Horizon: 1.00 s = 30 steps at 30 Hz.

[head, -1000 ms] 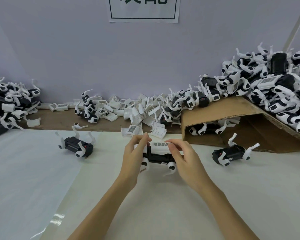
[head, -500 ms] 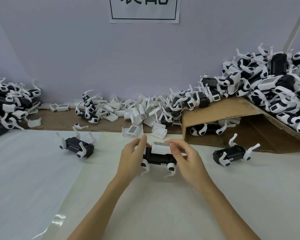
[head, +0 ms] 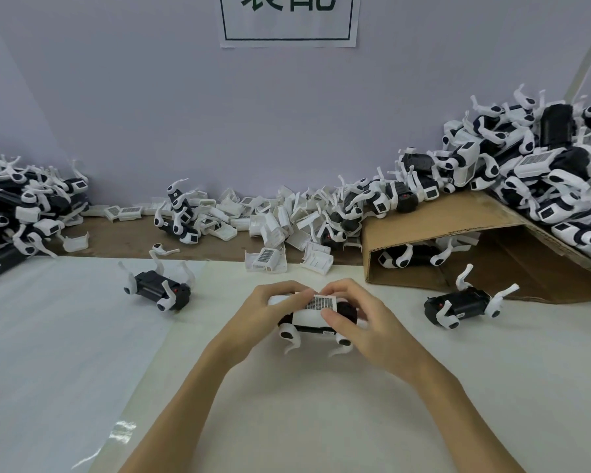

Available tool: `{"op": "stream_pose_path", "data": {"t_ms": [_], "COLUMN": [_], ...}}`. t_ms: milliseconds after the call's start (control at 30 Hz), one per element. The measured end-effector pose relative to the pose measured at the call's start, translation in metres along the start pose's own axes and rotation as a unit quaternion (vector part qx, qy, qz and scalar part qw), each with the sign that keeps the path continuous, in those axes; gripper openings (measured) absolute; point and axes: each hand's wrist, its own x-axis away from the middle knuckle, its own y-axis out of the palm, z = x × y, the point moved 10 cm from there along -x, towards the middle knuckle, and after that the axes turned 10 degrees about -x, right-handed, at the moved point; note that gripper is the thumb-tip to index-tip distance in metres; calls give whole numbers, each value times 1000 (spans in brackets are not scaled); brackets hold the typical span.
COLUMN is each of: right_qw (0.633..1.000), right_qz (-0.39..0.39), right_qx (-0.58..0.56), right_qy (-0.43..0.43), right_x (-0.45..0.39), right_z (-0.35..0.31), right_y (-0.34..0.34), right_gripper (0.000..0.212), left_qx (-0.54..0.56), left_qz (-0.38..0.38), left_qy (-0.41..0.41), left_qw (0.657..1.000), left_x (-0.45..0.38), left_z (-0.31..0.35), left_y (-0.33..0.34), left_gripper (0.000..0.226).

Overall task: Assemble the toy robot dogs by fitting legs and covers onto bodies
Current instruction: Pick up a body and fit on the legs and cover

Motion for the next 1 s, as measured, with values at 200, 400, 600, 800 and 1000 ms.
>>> {"op": "stream_pose_path", "data": {"t_ms": [200, 400, 600, 800, 1000], "right_qw": [996, 999, 949, 948, 954], "right_qz": [-54, 0, 140, 124, 118], "right_qx": [-59, -49, 214, 236, 233], "right_qy": [43, 2, -182, -172, -149], "right_x": [1, 1, 5, 4, 4], "right_z": [5, -6, -33, -27, -26], "right_y": [12, 0, -11, -8, -8], "right_gripper": [66, 28, 42, 38, 42], "left_qx": [-28, -101, -229, -235, -228], "left_qz": [1, 84, 145, 122, 79], "left_qy": [57, 135, 166, 161, 155], "left_qw": [998, 982, 948, 951, 958], "left_x": [5, 8, 6, 2, 1], "left_z": [21, 34, 26, 19, 18], "left_y": [0, -16, -21, -7, -1], "left_gripper": [33, 60, 58, 51, 41]}}
